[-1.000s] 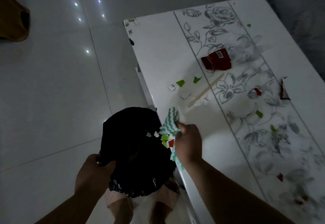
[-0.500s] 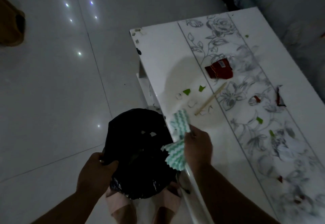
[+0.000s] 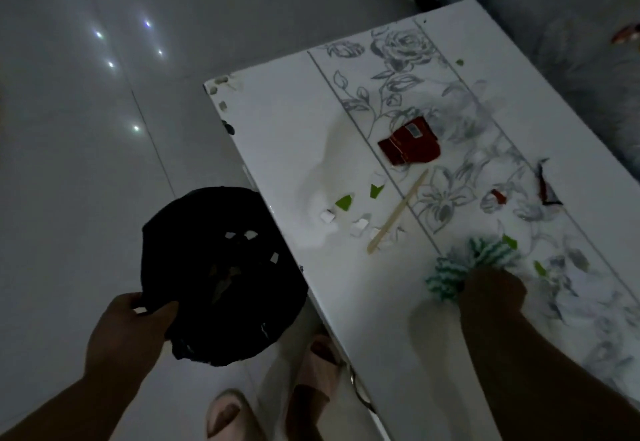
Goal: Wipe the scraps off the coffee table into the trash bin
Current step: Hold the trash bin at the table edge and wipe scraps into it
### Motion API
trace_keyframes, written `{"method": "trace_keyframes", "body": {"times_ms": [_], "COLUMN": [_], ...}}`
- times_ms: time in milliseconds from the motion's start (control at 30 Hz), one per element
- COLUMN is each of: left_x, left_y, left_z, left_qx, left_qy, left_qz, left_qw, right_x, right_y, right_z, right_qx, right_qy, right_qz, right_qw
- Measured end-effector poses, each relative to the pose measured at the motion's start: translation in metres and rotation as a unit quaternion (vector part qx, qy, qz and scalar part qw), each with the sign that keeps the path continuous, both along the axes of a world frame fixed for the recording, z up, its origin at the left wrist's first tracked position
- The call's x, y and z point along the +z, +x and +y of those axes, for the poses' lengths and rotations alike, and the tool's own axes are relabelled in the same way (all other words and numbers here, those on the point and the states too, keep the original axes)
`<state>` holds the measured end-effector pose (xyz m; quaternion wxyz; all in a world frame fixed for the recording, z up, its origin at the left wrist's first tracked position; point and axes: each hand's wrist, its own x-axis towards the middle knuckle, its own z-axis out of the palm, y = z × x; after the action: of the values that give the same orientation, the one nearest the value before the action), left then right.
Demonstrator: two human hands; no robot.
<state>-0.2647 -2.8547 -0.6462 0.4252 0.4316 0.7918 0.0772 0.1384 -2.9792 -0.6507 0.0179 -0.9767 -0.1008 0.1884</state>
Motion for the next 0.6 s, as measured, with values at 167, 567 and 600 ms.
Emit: {"method": "trace_keyframes", "body": {"times_ms": [167,567,600], "left_x": [-0.007,0.0,0.001], "left_y": [0.014,0.029,0.028], "left_z": [0.012,0.024,0.024], "left_qx": [0.002,-0.007,-0.004], "left_qy": [-0.007,0.01,0.011], "left_qz": [0.003,0.0,-0.006], "left_qw": [1.0,1.0,1.0], "right_x": [0.005,-0.004,-0.005], "right_y": [0.015,-0.064,-0.076], "right_z": [0.065,0.12,0.122], "right_qx": [-0.016,0.215,0.228], "right_qy": [0.179,0.164,0.171], "right_qz": [-0.001,0.034,0.043], "right_qw": [0.984,0.962,0.958]}}
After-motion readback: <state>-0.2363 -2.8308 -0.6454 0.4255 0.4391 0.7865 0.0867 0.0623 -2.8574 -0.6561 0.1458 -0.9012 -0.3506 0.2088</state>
